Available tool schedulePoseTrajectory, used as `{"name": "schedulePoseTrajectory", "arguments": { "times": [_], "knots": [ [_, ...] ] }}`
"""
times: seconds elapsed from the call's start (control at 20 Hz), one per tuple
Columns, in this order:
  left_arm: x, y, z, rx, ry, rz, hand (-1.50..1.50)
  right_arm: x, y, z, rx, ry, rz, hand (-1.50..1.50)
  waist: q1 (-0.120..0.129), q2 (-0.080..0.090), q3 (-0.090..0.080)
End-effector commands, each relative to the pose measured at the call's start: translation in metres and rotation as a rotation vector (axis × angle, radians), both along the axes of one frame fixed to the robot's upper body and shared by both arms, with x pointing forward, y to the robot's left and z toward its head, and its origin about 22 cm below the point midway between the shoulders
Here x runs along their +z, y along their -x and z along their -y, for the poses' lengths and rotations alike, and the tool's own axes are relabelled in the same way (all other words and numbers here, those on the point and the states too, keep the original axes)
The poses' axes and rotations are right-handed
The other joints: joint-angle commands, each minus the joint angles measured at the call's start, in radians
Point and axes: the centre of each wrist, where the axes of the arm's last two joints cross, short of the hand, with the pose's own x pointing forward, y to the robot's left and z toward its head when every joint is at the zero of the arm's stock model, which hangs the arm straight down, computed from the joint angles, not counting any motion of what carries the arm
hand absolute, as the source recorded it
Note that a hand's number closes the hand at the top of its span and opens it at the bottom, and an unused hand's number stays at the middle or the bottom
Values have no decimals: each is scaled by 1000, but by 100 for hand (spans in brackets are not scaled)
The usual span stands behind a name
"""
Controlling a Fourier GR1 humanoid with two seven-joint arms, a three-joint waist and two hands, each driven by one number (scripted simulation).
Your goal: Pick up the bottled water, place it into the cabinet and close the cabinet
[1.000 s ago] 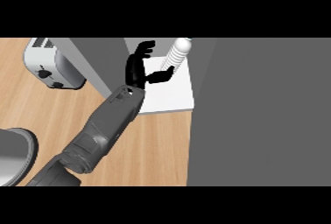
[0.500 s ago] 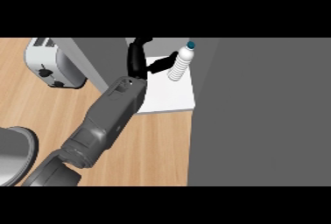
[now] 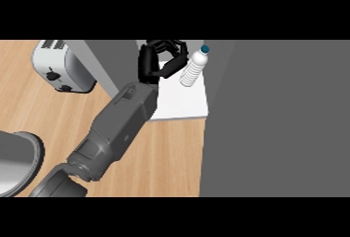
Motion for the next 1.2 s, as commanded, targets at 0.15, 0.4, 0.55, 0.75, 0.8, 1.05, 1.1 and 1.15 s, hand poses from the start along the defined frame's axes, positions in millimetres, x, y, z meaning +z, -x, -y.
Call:
{"name": "schedulePoseTrajectory", "arguments": {
  "times": [0.15, 0.4, 0.55, 0.75, 0.8, 1.05, 1.1, 1.15],
  "knots": [
    [-10, 18, 10, -112, 87, -19, 150, 38, 3, -9, 31, -26, 27, -150, -3, -17, 0],
    [-28, 48, 17, -357, 227, -60, 150, 31, 2, -11, -14, -21, 18, -150, 35, -23, -1],
    [-45, 78, 25, -439, 260, -118, -150, 41, 1, -11, -21, -8, 35, -150, 44, -24, -1],
    [-58, 118, 32, -512, 323, -147, -150, 38, 2, -17, -62, -19, 19, -150, 71, -27, 0],
    [-67, 132, 31, -510, 330, -163, -150, 34, 8, -22, -53, -26, 6, -150, 64, -33, 0],
    [-79, 169, -12, -444, 326, -153, -150, 42, 8, -21, -65, 12, 26, -150, 93, -36, -1],
    [-81, 180, -27, -417, 325, -156, -150, 24, 8, -22, -79, 18, 29, -150, 99, -38, 0],
    [-84, 187, -40, -382, 305, -170, -150, 34, 9, -19, -71, -2, 22, -150, 92, -34, 0]
  ]
}}
